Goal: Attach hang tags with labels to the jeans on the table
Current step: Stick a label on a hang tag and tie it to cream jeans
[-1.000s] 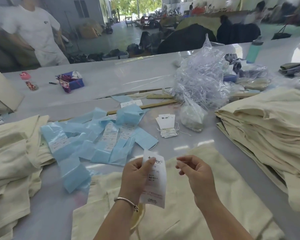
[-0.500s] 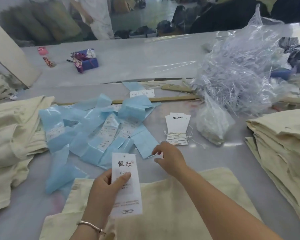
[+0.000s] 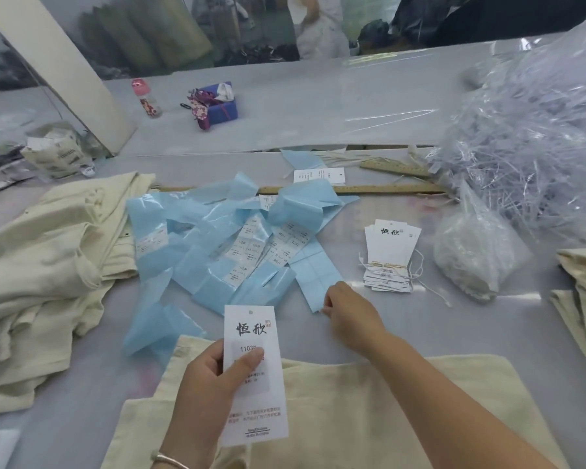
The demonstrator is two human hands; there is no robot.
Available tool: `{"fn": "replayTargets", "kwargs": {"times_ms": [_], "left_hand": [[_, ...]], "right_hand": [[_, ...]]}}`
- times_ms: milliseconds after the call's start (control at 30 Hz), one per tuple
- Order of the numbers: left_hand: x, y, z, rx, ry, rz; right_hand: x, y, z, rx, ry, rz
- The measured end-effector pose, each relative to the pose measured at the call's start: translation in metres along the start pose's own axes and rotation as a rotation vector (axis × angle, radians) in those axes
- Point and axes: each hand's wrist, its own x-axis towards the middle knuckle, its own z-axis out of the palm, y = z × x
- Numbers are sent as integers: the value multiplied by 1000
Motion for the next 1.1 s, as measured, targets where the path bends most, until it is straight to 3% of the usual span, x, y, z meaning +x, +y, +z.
{"fn": "replayTargets", "kwargs": {"times_ms": [133, 200, 400, 633, 800, 933, 1100], "left_hand": [[-7, 3, 7, -186, -117, -102], [-12, 3, 16, -355, -198, -208], [-31, 3, 39, -579, -407, -352], [-60, 14, 12, -724, -478, -328], [-80, 8, -26, -584, -557, -288], [-96, 6, -54, -494, -660, -163], [-114, 3, -84, -390, -707, -32]], "right_hand": [[-36, -13, -31, 851, -4, 105], [-59, -24, -42, 1014, -33, 93], [-130, -64, -38, 983, -59, 88], [-198, -109, -16, 889, 215, 216], [-226, -146, -7, 971, 381, 313], [-242, -178, -1, 1142, 379, 408], [-261, -219, 23, 1347, 436, 374]]}}
